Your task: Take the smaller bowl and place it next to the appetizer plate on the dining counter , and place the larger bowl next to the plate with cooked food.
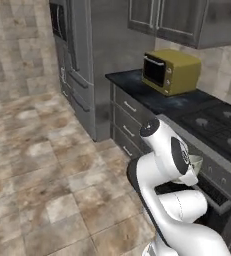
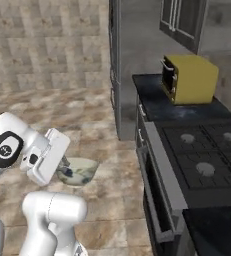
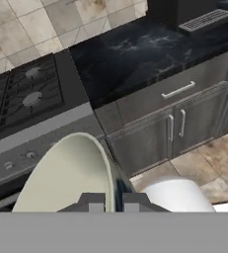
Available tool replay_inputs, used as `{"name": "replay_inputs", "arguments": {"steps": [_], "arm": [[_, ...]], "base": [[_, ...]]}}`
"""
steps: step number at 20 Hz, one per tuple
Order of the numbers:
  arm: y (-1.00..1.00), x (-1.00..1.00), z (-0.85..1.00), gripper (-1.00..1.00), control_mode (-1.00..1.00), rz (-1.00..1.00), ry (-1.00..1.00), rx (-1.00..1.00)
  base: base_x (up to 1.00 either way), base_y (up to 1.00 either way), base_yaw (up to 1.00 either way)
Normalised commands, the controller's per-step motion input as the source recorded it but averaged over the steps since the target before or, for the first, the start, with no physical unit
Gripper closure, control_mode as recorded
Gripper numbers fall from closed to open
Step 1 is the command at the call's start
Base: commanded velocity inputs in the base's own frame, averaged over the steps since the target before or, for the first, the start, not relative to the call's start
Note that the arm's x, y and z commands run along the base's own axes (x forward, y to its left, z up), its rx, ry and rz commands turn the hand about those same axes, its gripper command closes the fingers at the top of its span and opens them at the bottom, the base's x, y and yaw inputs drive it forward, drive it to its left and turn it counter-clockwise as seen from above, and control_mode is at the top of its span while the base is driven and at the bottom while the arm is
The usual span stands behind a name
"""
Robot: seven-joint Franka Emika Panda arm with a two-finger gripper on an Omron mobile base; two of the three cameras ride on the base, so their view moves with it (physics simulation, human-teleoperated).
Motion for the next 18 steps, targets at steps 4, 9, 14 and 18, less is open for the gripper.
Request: {"name": "replay_inputs", "arguments": {"steps": [4,9,14,18], "arm": [[0.00,0.00,0.00,1.00,1.00,0.00,0.00,0.00],[0.00,0.00,0.00,1.00,1.00,0.00,0.00,0.00],[0.00,0.00,0.00,1.00,1.00,0.00,0.00,0.00],[0.00,0.00,0.00,1.00,1.00,0.00,0.00,0.00]], "base": [[0.13,0.12,0.55],[0.55,0.16,0.33],[0.92,0.21,0.27],[1.00,0.29,0.29]]}}
